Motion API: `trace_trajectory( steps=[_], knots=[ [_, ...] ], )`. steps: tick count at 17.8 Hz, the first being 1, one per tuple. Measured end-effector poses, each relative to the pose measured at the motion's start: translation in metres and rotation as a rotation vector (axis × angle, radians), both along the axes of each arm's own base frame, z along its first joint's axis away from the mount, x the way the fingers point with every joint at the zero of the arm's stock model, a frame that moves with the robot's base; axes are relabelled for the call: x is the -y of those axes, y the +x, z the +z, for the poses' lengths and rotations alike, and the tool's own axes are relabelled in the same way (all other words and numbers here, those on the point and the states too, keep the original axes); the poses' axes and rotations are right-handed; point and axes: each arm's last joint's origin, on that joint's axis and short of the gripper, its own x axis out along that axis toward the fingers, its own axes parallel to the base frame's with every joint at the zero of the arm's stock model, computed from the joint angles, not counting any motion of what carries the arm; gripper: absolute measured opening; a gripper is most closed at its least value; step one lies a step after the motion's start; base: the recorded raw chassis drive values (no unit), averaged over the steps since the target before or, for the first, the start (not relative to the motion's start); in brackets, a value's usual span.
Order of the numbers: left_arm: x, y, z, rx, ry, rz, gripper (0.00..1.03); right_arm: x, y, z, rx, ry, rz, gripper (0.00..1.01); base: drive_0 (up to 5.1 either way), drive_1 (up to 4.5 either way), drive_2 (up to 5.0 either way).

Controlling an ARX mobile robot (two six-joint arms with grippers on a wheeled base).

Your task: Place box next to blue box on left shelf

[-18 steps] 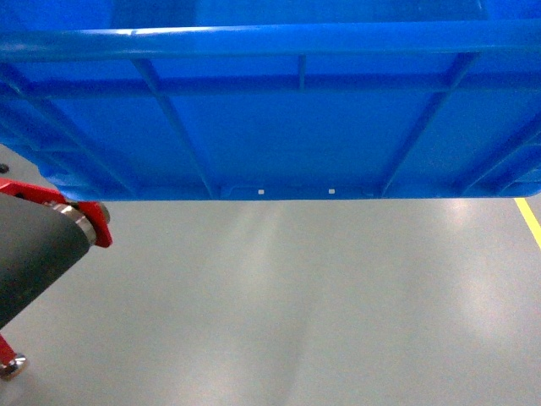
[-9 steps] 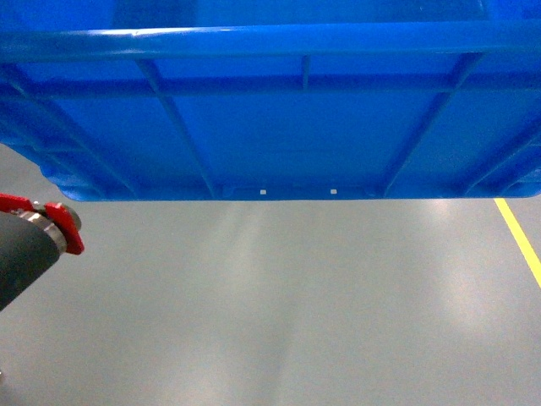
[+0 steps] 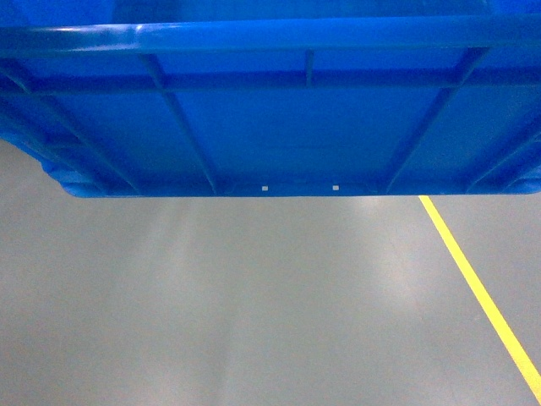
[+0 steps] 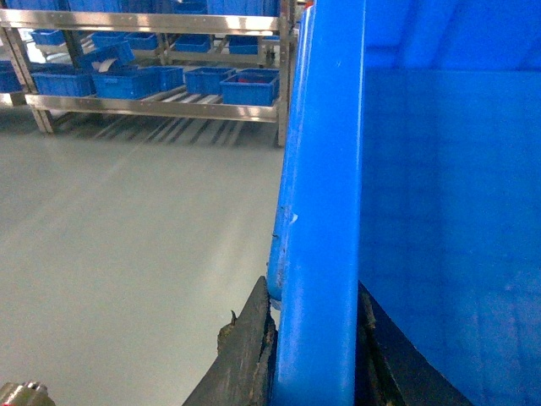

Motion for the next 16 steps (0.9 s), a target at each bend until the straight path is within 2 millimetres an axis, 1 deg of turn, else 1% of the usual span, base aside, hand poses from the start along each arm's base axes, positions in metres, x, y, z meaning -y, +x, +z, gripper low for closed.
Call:
trace_trajectory(
  steps=[16],
  knots=[
    [-0.0002, 0.0001, -0.0005, -0.006, 0.006, -0.004, 0.15, -0.0005, 0.0003, -0.0012, -0.005, -0.001, 0.005, 0.21, 0.0, 4.21, -4.1]
  ],
)
